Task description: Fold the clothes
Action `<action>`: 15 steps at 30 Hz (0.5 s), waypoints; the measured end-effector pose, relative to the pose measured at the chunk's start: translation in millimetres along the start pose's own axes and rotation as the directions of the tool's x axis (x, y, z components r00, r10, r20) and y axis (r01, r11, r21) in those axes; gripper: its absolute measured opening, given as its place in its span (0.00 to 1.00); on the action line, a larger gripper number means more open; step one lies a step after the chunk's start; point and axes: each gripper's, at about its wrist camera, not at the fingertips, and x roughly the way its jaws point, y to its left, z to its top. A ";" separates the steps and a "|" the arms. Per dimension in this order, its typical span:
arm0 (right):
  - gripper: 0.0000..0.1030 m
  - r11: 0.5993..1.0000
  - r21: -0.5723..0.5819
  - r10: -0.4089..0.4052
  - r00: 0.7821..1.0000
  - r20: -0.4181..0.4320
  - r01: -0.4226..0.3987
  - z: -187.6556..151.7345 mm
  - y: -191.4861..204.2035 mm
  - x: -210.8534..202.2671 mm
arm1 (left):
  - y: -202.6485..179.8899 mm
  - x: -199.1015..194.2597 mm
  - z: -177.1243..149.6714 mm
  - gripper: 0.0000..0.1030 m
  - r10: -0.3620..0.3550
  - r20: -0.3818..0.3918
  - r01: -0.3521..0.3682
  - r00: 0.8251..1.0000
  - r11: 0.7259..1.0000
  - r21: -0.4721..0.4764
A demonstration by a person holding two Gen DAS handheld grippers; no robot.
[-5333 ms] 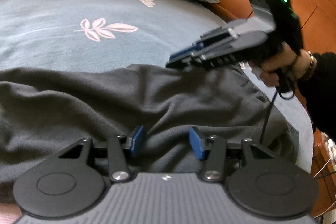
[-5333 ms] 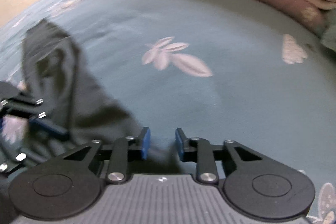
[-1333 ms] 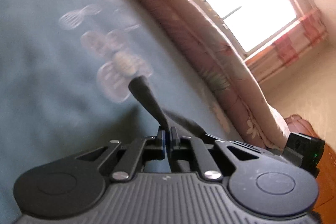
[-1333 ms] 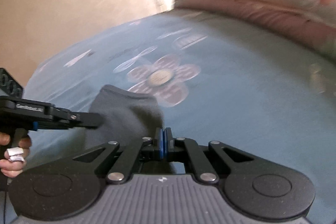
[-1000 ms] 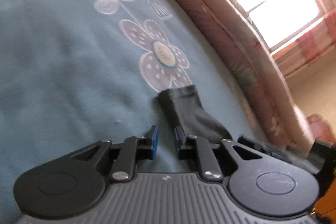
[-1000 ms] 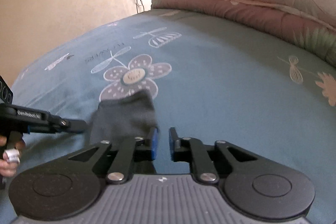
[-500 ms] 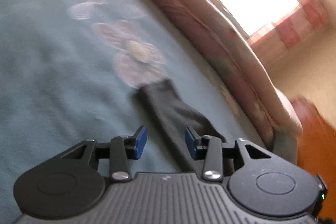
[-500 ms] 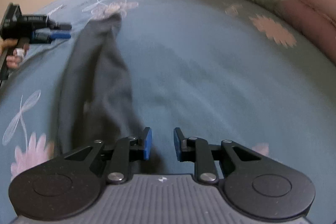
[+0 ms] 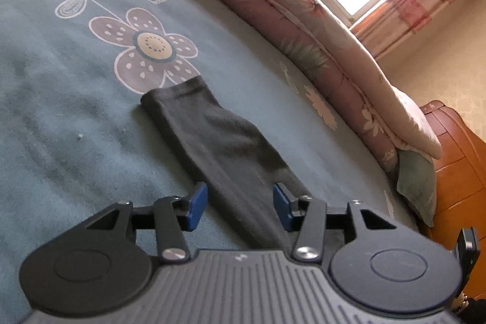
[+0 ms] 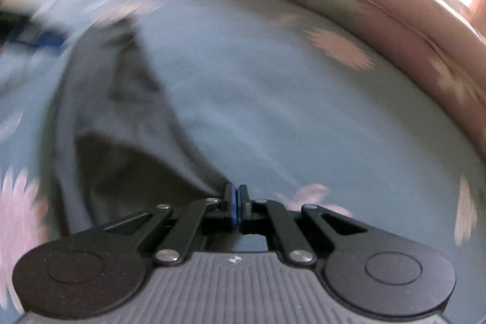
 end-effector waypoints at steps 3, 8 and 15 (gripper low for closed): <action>0.13 0.999 0.023 -0.038 0.999 -0.020 0.038 -1.6 -4.0 1.9 | -0.1 4.7 2.0 0.50 0.028 -0.009 -0.028 1.000 1.000 -0.013; 0.25 0.999 0.016 0.031 0.994 0.100 -0.033 2.8 17.7 -28.0 | 20.1 12.0 4.6 0.50 0.082 0.018 -0.078 0.996 0.986 -0.145; 0.25 0.955 -0.230 0.192 0.981 0.005 -0.186 -4.9 115.0 -8.4 | 37.9 26.6 14.2 0.62 0.070 0.100 -0.043 0.993 0.967 -0.251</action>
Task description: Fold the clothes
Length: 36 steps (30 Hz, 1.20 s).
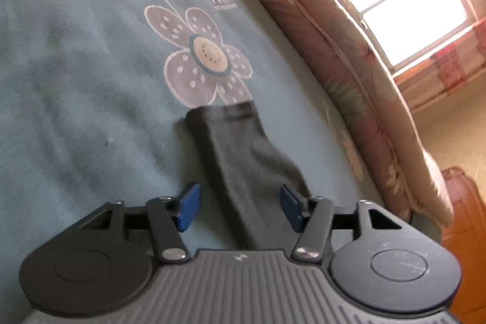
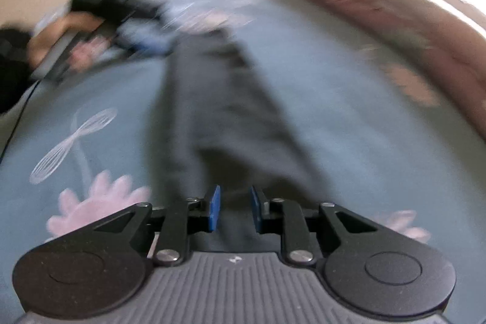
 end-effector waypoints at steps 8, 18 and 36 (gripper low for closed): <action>0.33 1.000 0.004 -0.009 1.000 -0.024 0.009 -3.7 32.0 27.2 | -30.7 22.1 -0.1 0.13 0.209 0.088 -0.223 0.974 0.954 0.200; 0.64 0.988 0.080 -0.133 0.991 0.008 0.132 -15.2 42.6 -0.9 | -26.8 0.0 1.3 0.08 0.438 0.239 -0.497 0.867 0.800 0.336; 0.73 0.929 0.324 -0.190 0.982 0.002 0.179 -50.7 -0.1 -126.0 | -156.0 -23.3 -113.0 0.35 0.013 -0.191 0.115 0.982 0.758 0.642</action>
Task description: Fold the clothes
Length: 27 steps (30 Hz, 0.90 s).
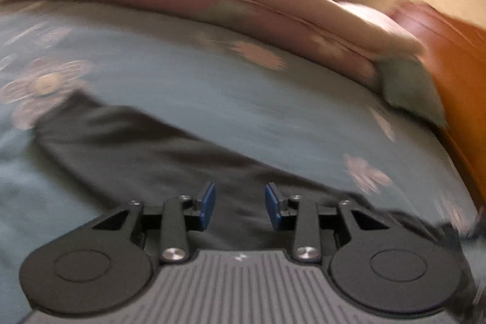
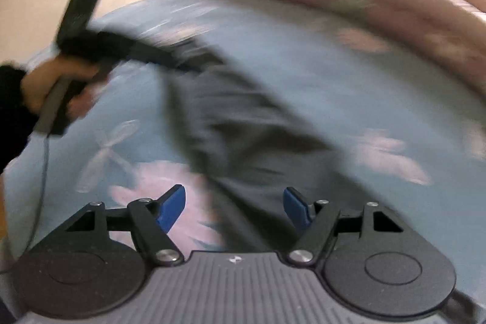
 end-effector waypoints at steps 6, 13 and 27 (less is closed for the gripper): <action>0.74 0.941 0.102 -0.321 0.946 -0.042 0.324 -61.9 -111.7 -79.8 | -73.2 -1.7 -19.9 0.40 -0.109 -0.060 0.117 0.992 0.983 0.141; 0.72 0.869 0.322 -0.382 0.923 -0.048 0.376 -154.3 -218.4 -67.9 | -118.2 -16.4 -46.9 0.43 -0.162 -0.096 0.177 0.982 0.968 0.179; 0.21 0.871 0.311 -0.399 0.917 -0.004 0.380 -171.9 -219.1 -45.6 | -123.0 -9.1 -65.1 0.45 -0.060 -0.138 0.085 0.989 0.979 0.183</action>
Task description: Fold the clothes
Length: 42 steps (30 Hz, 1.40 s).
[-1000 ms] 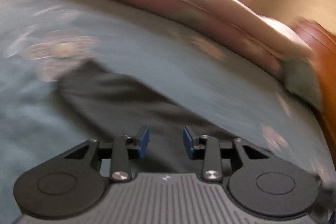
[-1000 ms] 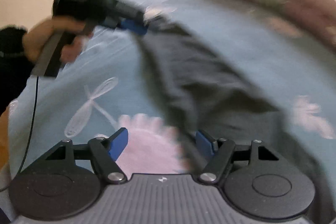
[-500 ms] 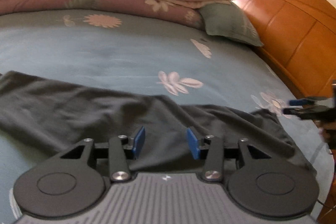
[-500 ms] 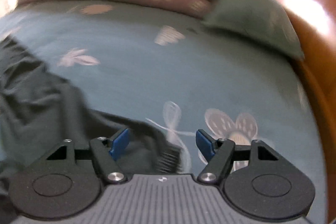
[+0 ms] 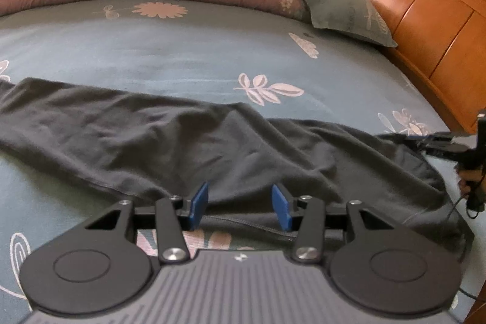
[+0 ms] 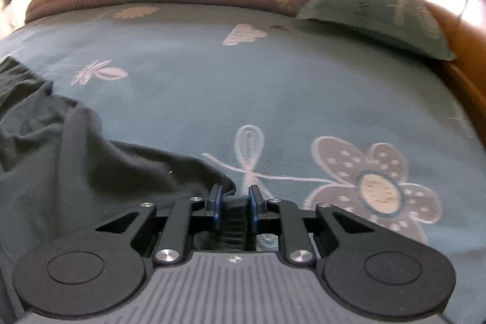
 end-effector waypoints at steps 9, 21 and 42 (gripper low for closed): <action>0.30 0.990 0.041 -0.133 0.991 -0.029 0.135 12.1 -6.8 -7.5 | -8.1 15.4 15.0 0.49 -0.014 0.030 0.012 0.999 0.999 0.051; 0.53 0.997 -0.038 0.060 0.994 -0.096 -0.064 35.0 107.0 36.6 | 12.1 92.9 28.0 0.53 0.075 -0.007 -0.073 0.997 0.991 0.115; 0.63 0.945 -0.239 0.151 0.944 -0.295 -0.225 32.3 263.8 9.8 | 33.2 0.3 -14.6 0.59 0.090 0.021 -0.093 0.996 0.974 0.208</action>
